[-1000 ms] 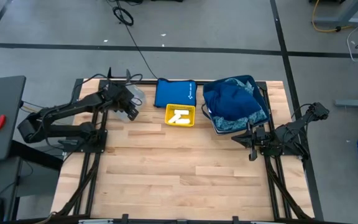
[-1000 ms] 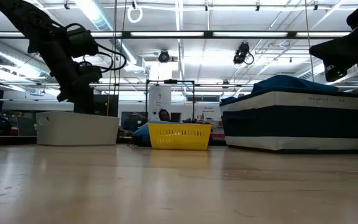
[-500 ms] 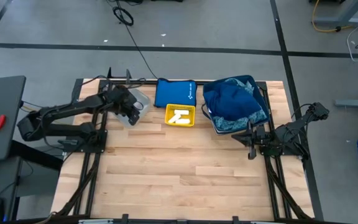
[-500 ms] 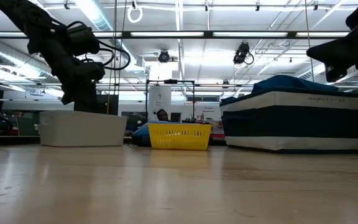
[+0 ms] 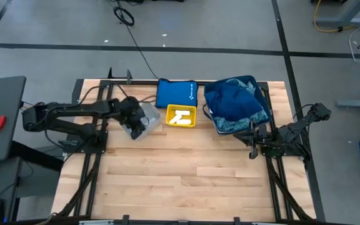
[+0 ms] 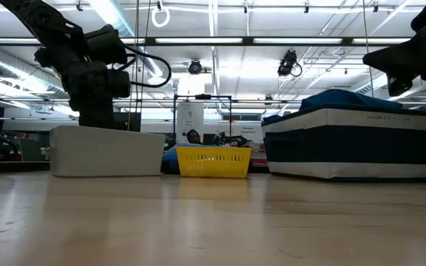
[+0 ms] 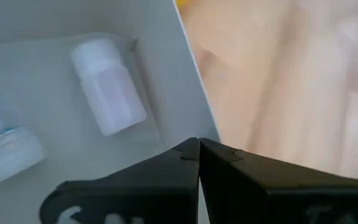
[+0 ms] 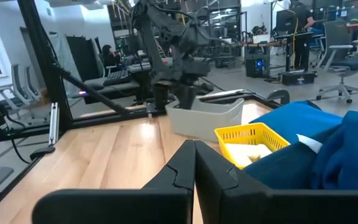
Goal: Pick & place medical supplies in basket/bin
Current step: Move the gray bin to the center of the table
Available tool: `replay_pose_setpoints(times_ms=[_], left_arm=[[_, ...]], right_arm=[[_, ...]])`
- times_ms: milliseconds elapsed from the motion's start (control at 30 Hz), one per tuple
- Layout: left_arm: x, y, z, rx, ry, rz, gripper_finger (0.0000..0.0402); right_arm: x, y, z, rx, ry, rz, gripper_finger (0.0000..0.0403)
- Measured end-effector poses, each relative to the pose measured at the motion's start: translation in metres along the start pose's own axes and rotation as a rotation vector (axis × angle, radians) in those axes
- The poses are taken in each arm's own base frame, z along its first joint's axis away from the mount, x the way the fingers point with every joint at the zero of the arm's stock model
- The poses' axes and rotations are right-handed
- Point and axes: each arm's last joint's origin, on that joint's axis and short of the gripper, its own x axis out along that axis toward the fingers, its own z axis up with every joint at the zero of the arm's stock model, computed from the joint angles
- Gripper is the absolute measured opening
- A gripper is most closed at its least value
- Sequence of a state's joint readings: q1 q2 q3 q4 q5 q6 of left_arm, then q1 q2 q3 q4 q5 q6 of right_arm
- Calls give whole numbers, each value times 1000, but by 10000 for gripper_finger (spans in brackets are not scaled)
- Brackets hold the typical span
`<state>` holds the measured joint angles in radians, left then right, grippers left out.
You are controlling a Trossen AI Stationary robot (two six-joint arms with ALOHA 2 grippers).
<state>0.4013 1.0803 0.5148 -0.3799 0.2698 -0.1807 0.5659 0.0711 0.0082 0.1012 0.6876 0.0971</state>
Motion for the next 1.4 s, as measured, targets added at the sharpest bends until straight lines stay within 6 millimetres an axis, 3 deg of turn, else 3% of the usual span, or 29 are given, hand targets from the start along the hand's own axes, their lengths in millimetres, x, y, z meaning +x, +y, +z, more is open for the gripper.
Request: replay_pose_setpoints(times_ms=[367, 700, 900, 1300, 1400], left_arm=[[22, -38, -12, 265, 130, -262, 1], [37, -37, -27, 366, 55, -442, 1], [45, -48, -29, 378, 27, -436, 1], [56, -97, -53, 534, 120, -741, 1], [56, -100, -57, 556, 132, -748, 1]], right_arm=[[0, -1, 0, 3, -7, -43, 9], [0, -1, 1, 0, -9, -43, 9], [0, -1, 1, -1, -6, -20, 9], [0, 0, -2, -11, 15, 6, 9], [0, 0, -2, -16, 15, 6, 9]])
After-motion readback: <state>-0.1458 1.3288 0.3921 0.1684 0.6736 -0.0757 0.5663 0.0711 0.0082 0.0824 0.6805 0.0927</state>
